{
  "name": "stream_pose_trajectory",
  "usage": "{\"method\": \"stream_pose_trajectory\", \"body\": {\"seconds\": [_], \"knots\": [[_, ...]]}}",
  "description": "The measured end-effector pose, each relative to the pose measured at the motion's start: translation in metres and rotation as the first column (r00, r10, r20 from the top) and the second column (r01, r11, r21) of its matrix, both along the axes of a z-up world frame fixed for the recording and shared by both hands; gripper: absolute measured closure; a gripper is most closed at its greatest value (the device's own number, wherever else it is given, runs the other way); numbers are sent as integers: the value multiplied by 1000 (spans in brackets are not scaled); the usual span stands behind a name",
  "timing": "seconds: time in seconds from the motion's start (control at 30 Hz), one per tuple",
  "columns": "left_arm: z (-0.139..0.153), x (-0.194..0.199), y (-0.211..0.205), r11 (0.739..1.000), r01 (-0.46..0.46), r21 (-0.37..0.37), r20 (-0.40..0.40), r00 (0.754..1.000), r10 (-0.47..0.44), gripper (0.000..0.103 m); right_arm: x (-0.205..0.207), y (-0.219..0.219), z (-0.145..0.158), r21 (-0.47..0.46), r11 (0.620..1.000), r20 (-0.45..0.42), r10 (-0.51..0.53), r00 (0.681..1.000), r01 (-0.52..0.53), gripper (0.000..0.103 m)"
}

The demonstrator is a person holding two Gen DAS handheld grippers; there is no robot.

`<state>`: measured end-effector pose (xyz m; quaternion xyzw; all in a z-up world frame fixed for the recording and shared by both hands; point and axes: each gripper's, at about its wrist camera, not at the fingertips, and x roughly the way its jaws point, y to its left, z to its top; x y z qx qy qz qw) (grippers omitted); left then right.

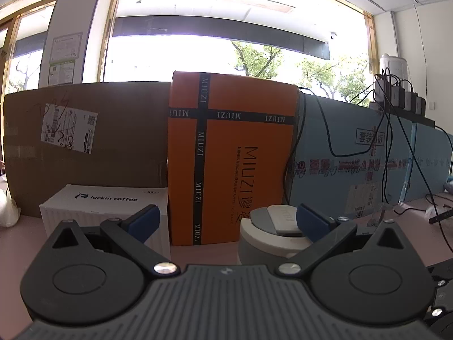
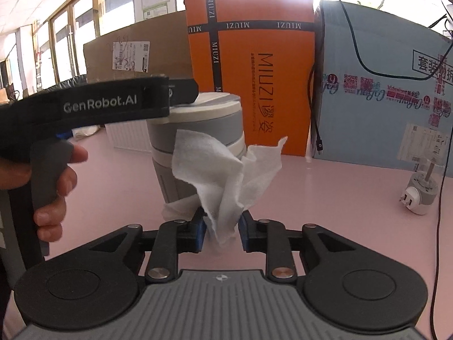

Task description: Clean container

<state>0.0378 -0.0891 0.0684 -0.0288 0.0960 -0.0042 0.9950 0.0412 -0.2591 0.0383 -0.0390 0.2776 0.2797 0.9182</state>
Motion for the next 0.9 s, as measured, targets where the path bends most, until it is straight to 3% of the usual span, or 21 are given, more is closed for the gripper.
{"method": "stream_pose_trajectory", "body": {"seconds": [0.23, 0.5, 0.9], "knots": [[-1, 2, 1, 1000, 10, -18, 0, 1000, -10, 0, -6, -5, 21, 27, 999, 58, 28, 998, -29, 89], [-2, 1, 1, 1000, 7, -21, 1, 1000, -7, 0, -8, 2, 28, -5, 999, 70, 41, 997, -41, 91], [-3, -1, -1, 1000, 8, -8, 10, 1000, -8, 0, 3, 11, -10, -51, 998, -39, 45, 998, -46, 92]]}}
